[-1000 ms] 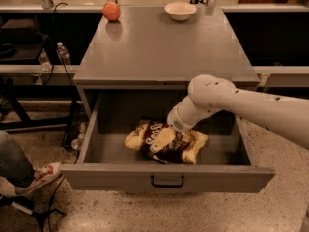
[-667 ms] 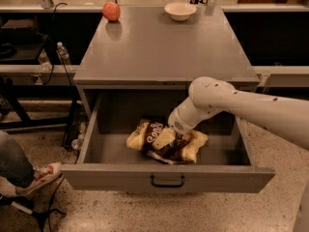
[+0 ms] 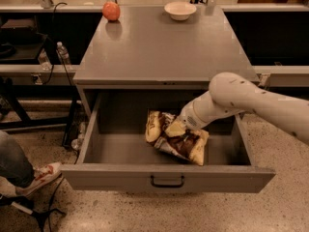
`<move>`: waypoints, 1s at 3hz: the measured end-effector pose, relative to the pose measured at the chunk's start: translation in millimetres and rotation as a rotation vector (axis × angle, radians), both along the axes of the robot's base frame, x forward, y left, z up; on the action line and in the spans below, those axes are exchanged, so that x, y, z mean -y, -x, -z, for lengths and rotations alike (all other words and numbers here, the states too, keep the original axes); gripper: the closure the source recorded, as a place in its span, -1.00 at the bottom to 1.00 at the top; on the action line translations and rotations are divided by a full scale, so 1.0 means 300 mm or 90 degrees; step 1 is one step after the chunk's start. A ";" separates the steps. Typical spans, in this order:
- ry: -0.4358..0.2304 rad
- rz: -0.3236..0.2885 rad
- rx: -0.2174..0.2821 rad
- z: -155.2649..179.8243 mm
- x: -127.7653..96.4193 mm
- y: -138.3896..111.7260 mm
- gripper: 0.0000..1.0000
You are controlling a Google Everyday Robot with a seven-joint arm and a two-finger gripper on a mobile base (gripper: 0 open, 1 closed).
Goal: Pick brown chip bag from top drawer and place on counter
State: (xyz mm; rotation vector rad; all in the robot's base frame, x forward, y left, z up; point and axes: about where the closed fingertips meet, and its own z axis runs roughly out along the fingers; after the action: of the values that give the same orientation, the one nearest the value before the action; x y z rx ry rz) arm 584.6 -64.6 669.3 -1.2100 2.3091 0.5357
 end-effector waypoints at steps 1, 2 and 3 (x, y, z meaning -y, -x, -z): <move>-0.056 0.047 0.103 -0.261 0.130 0.032 1.00; -0.071 0.097 0.205 -0.507 0.286 0.092 1.00; -0.050 0.156 0.307 -0.737 0.459 0.172 1.00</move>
Offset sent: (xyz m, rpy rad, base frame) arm -0.0573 -0.1629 0.2574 0.1309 -0.5380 -0.2750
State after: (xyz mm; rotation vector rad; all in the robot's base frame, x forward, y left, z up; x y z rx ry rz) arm 533.0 -202.3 890.3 -0.8841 1.9612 0.2128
